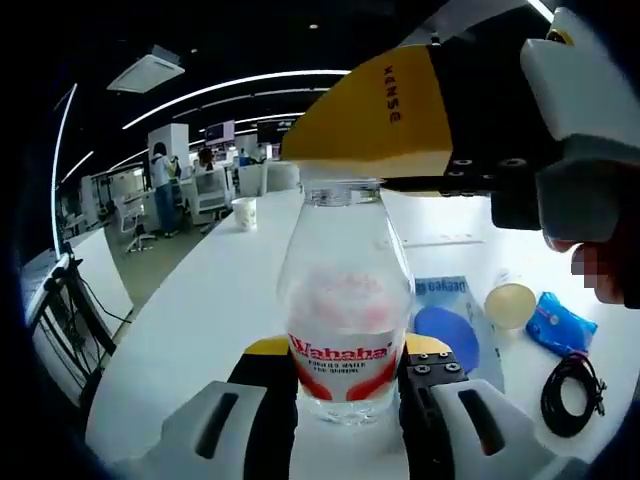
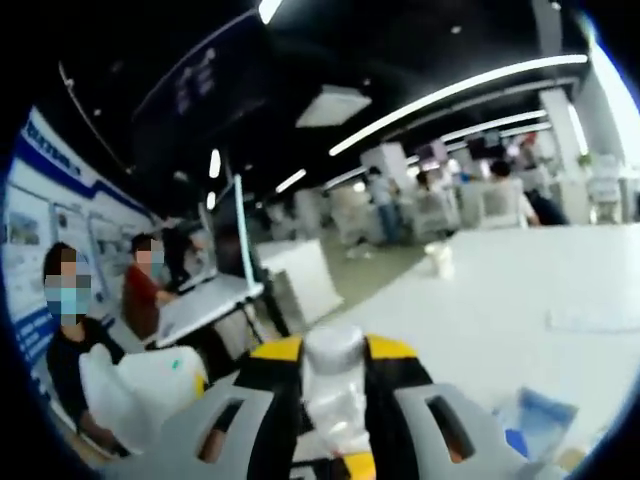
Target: Arrange the tabletop items into an orderly group along one side of the table until the central work area is clear of visible clutter.
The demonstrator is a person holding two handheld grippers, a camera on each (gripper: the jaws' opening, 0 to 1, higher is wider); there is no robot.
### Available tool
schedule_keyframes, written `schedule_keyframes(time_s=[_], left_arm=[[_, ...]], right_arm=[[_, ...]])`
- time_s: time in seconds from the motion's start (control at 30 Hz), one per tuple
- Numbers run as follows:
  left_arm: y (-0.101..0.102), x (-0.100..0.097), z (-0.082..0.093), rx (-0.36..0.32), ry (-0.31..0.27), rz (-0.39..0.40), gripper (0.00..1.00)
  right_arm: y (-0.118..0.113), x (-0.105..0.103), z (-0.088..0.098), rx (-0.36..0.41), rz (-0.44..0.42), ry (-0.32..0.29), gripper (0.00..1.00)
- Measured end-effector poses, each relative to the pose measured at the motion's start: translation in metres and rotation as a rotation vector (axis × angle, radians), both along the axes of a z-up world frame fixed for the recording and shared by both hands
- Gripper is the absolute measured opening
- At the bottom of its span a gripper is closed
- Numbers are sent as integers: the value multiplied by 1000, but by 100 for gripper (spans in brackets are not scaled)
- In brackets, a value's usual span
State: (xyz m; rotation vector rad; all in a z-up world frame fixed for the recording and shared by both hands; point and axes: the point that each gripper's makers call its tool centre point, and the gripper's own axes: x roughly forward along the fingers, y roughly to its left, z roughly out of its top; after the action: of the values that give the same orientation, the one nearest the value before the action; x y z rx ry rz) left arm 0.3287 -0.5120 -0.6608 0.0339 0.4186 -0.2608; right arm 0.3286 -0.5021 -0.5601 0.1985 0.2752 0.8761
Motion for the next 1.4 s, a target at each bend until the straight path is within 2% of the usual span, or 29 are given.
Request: schedule_keyframes(time_s=[0.3,0.33,0.8,1.4], left_arm=[[2,6,-19,11,28,10,37],[2,9,-16,3,11,13,37],[4,12,-14,-6,11,44,37],[7,10,-14,-3,0,89,38]], right_arm=[[-2,11,-18,9,-9,53,19],[-2,12,-15,28,-10,44,19],[0,13,-13,41,-16,45,20],[2,10,-14,29,-13,20,20]])
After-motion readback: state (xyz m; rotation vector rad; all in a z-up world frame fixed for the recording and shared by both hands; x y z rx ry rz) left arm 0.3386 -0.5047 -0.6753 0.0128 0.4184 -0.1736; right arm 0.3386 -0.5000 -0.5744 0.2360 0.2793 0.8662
